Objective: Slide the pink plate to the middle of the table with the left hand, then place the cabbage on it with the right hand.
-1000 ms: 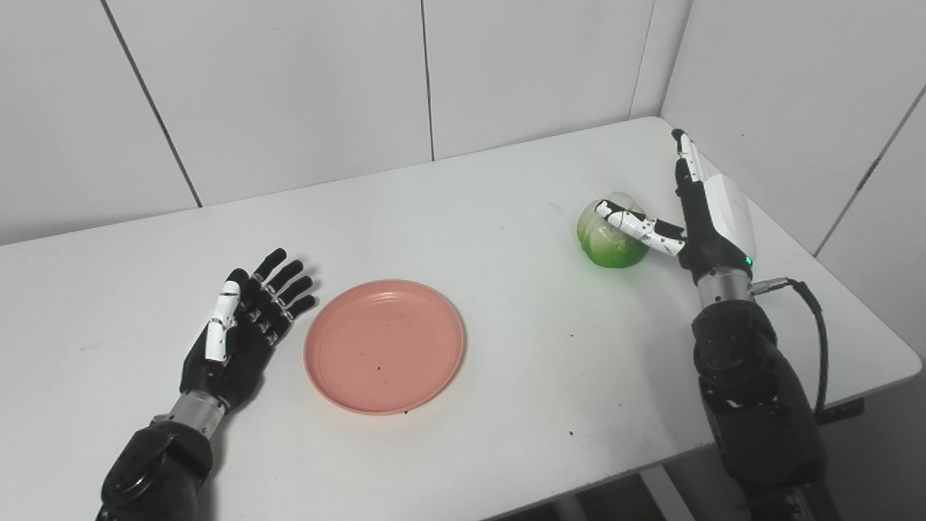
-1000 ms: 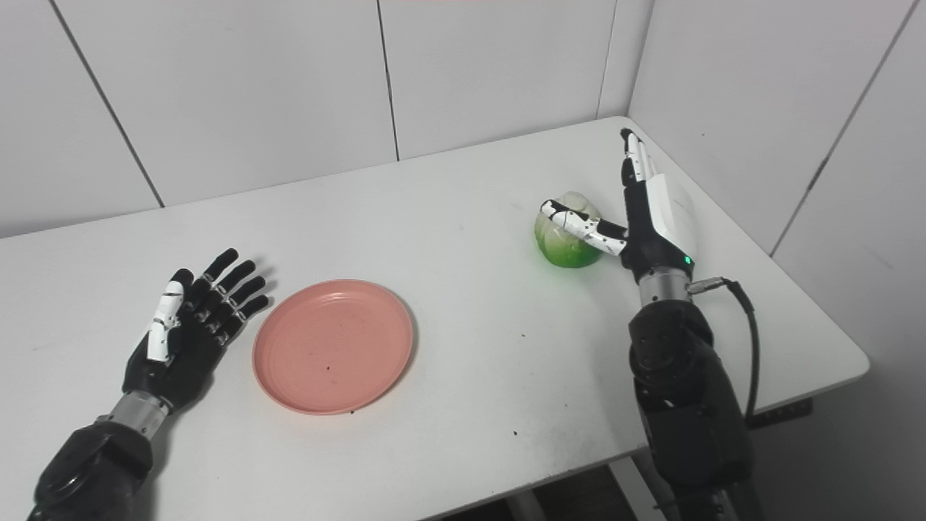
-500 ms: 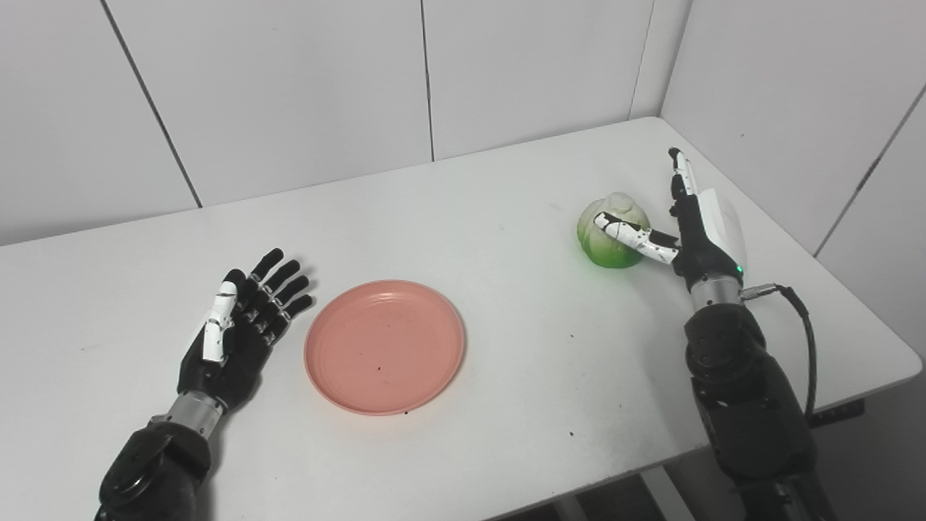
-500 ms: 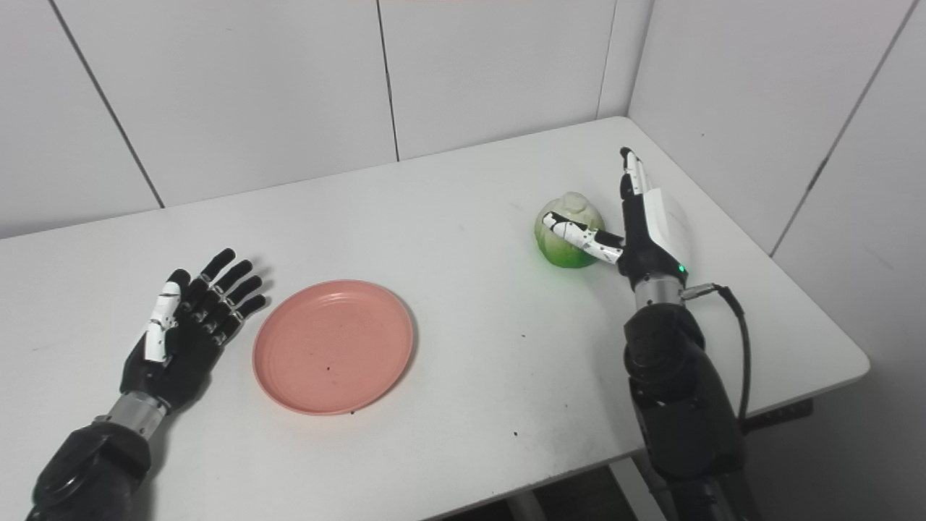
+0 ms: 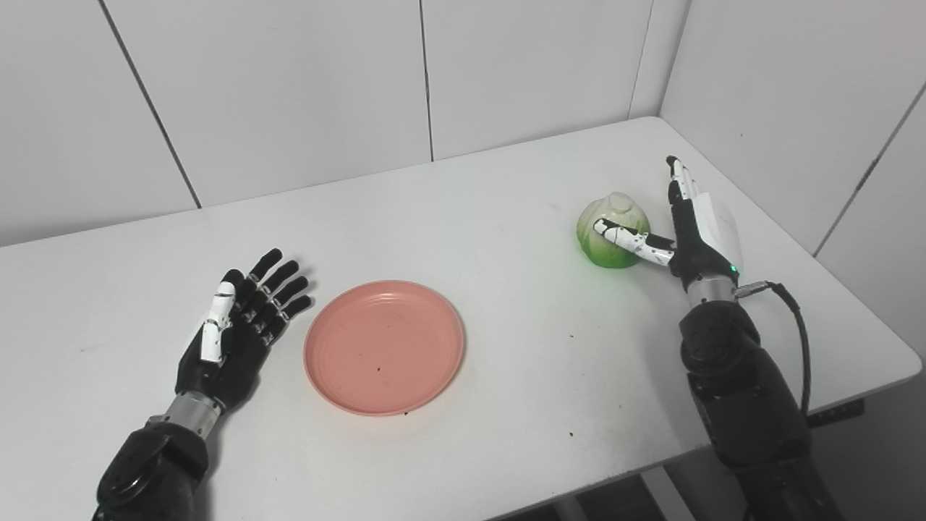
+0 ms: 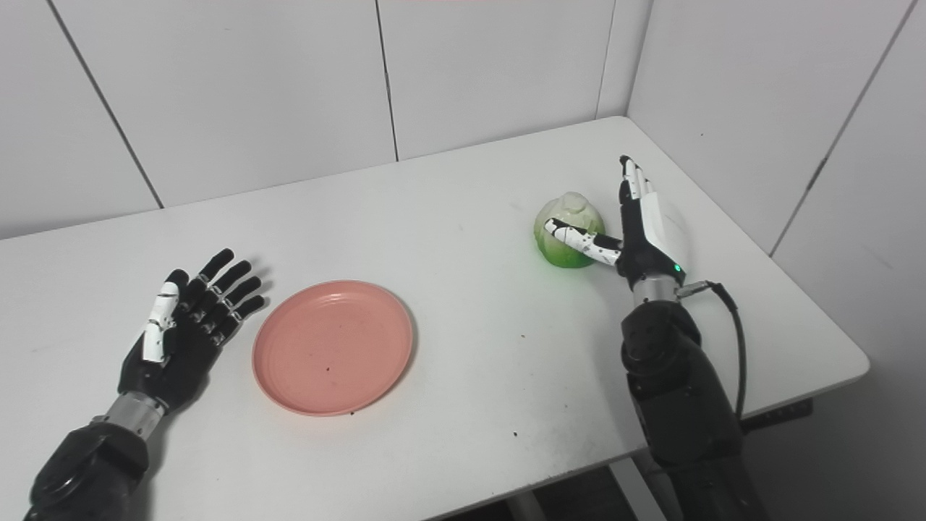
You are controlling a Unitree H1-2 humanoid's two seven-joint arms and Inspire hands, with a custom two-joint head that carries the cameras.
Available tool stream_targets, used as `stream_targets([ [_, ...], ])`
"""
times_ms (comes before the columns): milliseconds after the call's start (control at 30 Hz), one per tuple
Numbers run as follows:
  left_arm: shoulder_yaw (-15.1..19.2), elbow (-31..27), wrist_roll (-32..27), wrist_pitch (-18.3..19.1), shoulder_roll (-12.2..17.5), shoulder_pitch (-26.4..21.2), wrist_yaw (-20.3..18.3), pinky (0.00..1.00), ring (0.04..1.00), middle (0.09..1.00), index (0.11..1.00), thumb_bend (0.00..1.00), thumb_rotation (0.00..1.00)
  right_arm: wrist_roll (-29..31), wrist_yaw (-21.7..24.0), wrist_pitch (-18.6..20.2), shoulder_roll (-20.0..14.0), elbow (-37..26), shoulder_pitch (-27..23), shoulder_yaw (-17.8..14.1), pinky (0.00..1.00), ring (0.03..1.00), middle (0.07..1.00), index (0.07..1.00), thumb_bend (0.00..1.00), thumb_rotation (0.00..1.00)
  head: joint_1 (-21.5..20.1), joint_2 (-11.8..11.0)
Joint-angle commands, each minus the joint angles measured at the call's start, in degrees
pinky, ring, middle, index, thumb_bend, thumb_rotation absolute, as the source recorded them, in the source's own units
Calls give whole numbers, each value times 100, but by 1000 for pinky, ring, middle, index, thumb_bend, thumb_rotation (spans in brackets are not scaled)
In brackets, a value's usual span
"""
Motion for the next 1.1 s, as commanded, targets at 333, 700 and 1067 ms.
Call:
stream_targets([
  [333, -86, 177, 238, 347, 151, 429, 182, 852, 879, 898, 891, 491, 971, 84, -48, 150, -189, 139, -363, 50, 839, 989, 1000, 1000, 1000, 610, -5, 42],
  [700, -97, 144, 210, 368, 180, 447, 186, 852, 876, 894, 887, 490, 962, 266, -43, 152, -173, 383, -519, 78, 799, 984, 1000, 1000, 1000, 585, -42, 77],
  [1067, -105, 98, 196, 400, 198, 460, 172, 854, 879, 896, 887, 489, 968, 363, -78, 127, -183, 603, -620, 86, 843, 994, 1000, 1000, 1000, 558, -34, 106],
])
